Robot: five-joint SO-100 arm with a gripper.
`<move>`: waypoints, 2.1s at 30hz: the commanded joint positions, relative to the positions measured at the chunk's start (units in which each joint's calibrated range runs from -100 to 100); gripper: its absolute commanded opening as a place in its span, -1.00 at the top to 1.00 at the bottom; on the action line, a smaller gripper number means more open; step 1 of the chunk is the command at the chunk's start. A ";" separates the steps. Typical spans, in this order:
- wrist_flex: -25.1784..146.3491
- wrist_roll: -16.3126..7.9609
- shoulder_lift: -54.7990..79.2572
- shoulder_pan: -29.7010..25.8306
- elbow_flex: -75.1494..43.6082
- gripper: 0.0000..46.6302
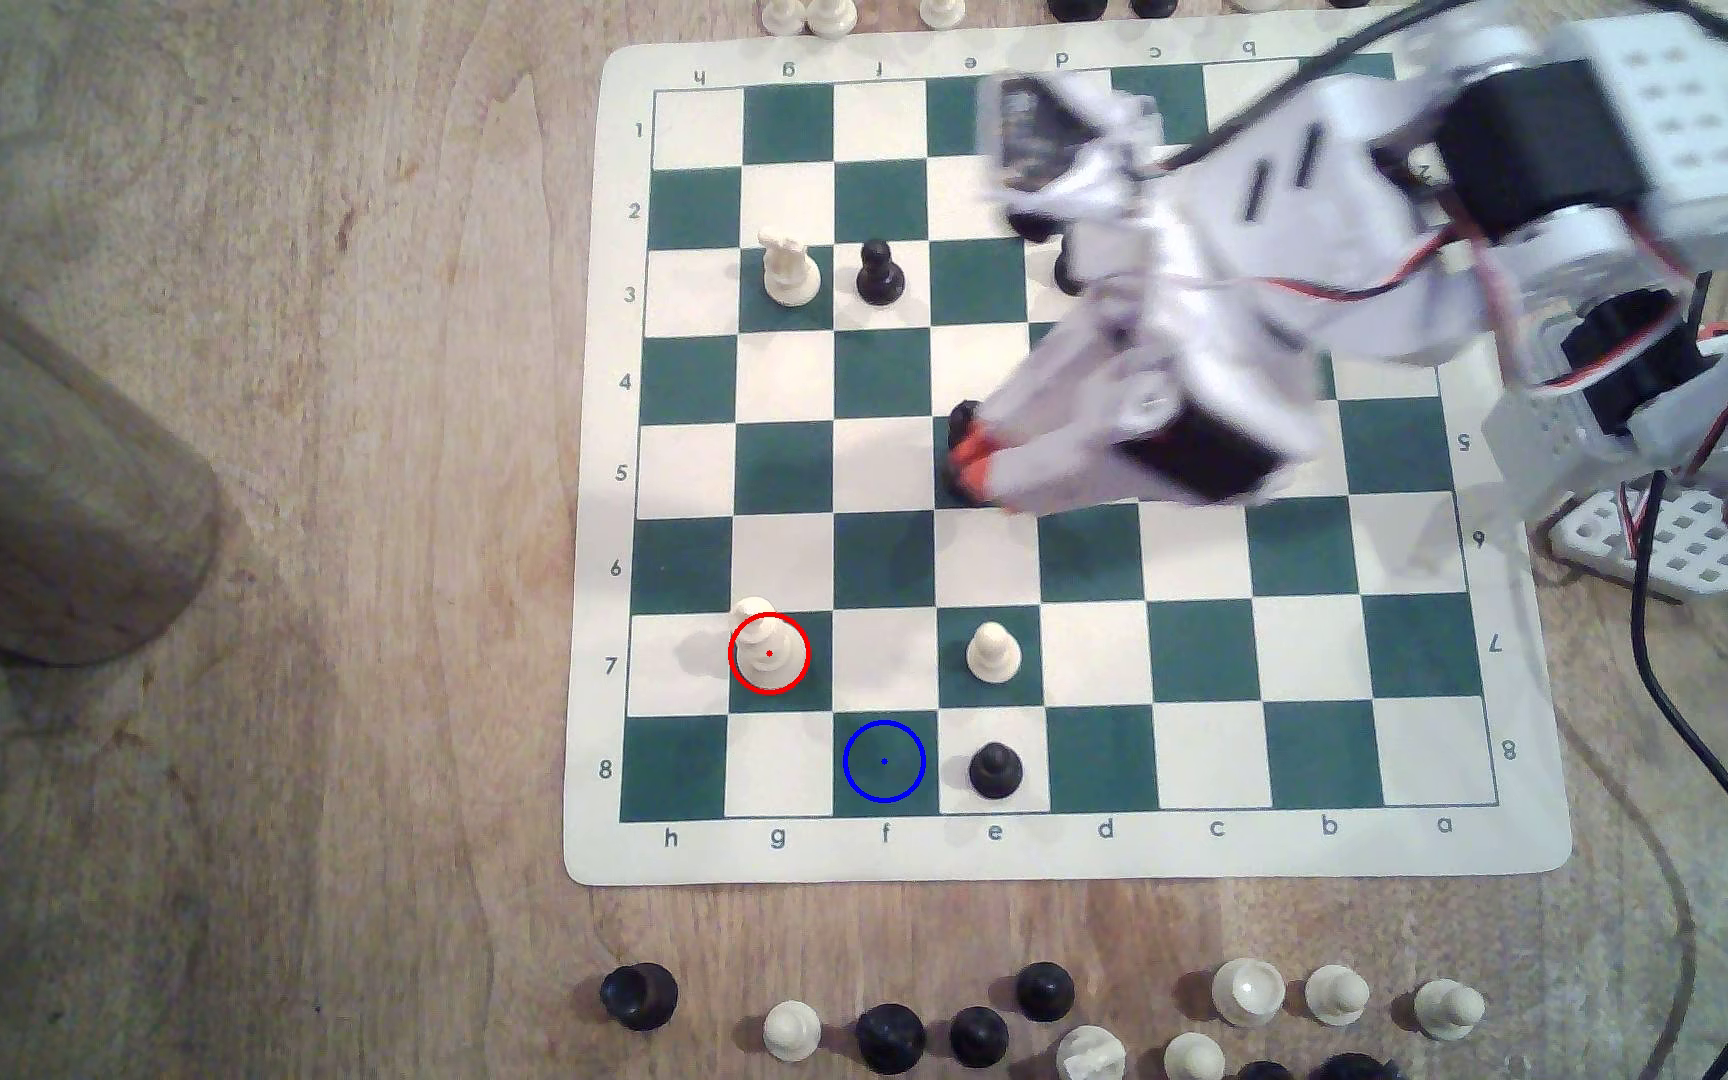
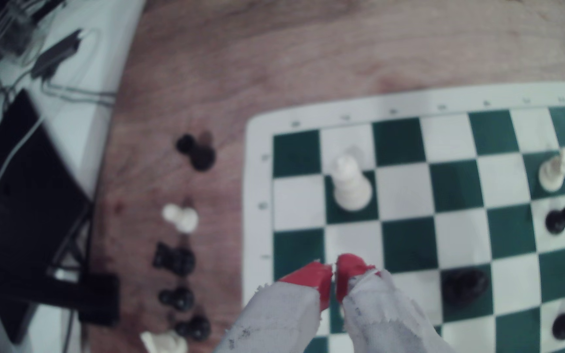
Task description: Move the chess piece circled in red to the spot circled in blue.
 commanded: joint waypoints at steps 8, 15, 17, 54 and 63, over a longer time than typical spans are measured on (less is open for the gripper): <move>-4.19 -0.05 10.16 -0.68 -8.69 0.95; -6.49 -0.10 15.08 -2.40 -7.69 0.84; -7.23 -0.10 16.78 -2.55 -7.24 0.78; -22.54 0.63 39.36 2.30 -13.68 0.20; -23.93 1.17 41.48 2.37 -15.49 0.25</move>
